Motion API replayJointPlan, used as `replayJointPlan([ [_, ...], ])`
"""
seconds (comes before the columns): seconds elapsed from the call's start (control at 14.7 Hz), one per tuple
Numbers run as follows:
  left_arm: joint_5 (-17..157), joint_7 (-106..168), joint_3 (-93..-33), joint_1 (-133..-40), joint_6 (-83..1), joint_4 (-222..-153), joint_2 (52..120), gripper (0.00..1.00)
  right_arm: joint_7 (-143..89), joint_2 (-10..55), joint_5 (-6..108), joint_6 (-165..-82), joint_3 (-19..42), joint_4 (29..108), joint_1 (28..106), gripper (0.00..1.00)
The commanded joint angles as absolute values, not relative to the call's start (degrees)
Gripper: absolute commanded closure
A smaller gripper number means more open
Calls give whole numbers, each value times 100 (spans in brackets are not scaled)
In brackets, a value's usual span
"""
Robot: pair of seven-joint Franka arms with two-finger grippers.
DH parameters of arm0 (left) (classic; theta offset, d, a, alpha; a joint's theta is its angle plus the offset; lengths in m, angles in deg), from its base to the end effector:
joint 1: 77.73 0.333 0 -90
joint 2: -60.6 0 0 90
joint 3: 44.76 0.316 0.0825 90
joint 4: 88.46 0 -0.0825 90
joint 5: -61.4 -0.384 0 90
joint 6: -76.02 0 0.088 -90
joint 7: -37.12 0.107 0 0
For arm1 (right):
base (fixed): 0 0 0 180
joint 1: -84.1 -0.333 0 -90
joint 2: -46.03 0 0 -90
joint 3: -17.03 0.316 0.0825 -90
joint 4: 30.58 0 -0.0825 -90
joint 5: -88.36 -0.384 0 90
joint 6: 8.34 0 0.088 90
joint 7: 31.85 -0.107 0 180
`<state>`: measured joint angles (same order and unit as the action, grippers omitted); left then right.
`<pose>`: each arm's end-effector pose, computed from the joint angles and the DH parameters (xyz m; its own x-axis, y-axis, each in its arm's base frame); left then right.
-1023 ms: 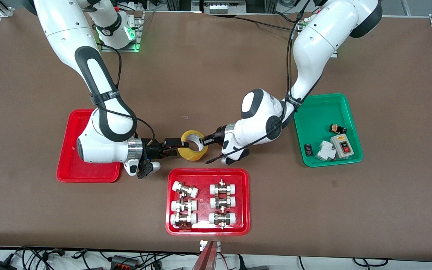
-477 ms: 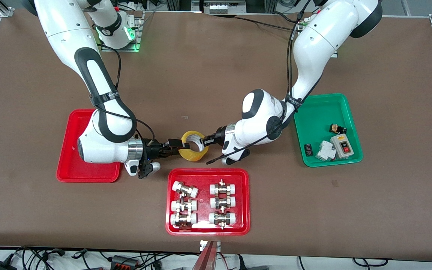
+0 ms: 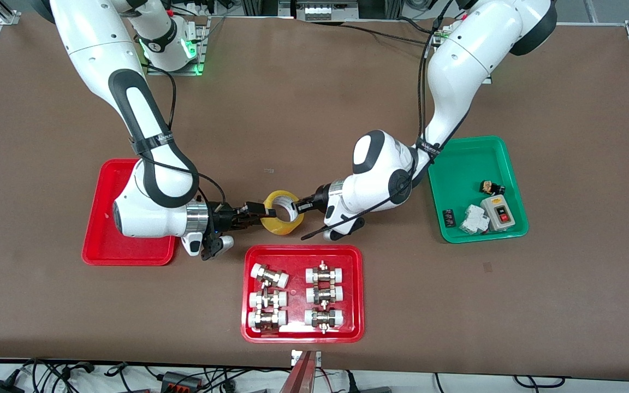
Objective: Left arm passes tape to right arm into tray
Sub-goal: 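Open the left gripper and withdraw while the right gripper carries the tape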
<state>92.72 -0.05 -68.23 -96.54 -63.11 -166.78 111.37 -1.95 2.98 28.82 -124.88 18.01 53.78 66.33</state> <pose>0.6086 -0.4523 0.2388 0.8623 0.3122 -0.3987 0.4940 -0.6921 0.5263 0.6617 0.2736 0.2409 0.9708 0.2386 0.0252 0.1679 -0.6001 -0.7821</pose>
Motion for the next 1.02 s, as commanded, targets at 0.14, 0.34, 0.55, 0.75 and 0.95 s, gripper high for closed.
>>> replayJointPlan([
  [0.14, 9165, 65, -6797, -9225, -6240, -16510, 10869, 0, -109, 235, 2807, -12435, 1817, 5301, 6670, 71],
  [0.34, 7753, 336, -6840, -8462, -4947, -16563, 10201, 0, -91, 244, 2833, -12435, 1817, 5283, 6670, 72],
  [0.55, 7134, 1134, -6806, -7713, -3083, -16632, 9447, 0, -117, 270, 2851, -12435, 1791, 5283, 6678, 73],
  [0.75, 6441, 1628, -6858, -6976, -1858, -16580, 8980, 0, -179, 340, 2877, -12435, 1704, 5283, 6748, 77],
  [0.95, 6386, 1919, -6805, -6526, -839, -16545, 8321, 0, -179, 585, 3280, -12015, 1642, 5283, 7248, 77],
])
